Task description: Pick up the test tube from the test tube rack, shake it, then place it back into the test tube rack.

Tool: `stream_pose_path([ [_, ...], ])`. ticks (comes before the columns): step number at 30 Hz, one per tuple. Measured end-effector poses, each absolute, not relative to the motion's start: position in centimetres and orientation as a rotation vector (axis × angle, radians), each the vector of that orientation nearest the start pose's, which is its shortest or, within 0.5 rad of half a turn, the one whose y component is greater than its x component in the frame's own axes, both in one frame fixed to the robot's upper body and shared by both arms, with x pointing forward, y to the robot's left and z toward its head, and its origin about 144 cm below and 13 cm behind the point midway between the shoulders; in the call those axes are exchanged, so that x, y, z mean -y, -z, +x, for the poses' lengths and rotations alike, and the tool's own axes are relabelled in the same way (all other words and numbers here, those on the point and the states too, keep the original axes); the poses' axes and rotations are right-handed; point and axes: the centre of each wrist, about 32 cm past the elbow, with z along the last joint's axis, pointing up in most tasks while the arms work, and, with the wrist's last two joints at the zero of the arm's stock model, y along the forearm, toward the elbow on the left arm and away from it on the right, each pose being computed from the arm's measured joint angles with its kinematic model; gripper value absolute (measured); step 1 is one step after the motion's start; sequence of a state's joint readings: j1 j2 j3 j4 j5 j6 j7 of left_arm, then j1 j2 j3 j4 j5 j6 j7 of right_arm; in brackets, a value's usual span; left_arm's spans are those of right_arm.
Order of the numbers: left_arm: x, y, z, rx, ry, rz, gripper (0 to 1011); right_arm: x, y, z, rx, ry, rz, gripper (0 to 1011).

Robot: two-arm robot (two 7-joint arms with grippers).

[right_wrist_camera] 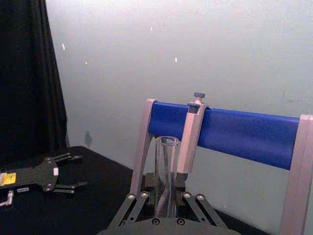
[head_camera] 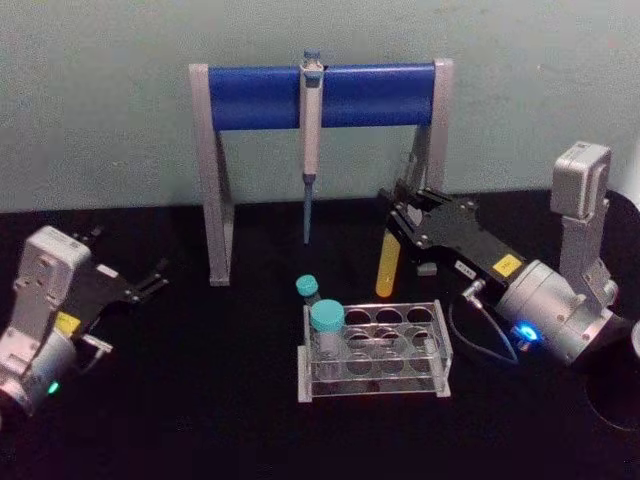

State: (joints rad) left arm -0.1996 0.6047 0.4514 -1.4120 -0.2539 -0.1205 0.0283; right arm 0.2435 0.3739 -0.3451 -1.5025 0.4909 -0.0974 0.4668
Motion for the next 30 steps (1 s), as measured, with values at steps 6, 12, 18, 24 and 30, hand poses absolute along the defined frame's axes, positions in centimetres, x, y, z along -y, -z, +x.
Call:
stream_pose_path([
  [6,-30.97,-113.98,48.86,0.285,-1.248,0.304,1001,24.10,-118.72,51.13,0.069,0.808,0.144,230],
  [12,-30.97,-113.98,48.86,0.285,-1.248,0.304,1001,24.05,-118.70,51.08,0.068,0.802,0.144,230],
  [18,-30.97,-113.98,48.86,0.285,-1.248,0.305,1001,24.10,-118.61,50.98,0.071,0.771,0.136,230],
  [24,-30.97,-113.98,48.87,0.285,-1.248,0.304,1001,24.20,-118.53,50.76,0.070,0.717,0.131,230],
  [30,-30.97,-113.98,48.86,0.285,-1.248,0.304,1002,24.20,-118.40,50.28,0.059,0.659,0.141,230],
])
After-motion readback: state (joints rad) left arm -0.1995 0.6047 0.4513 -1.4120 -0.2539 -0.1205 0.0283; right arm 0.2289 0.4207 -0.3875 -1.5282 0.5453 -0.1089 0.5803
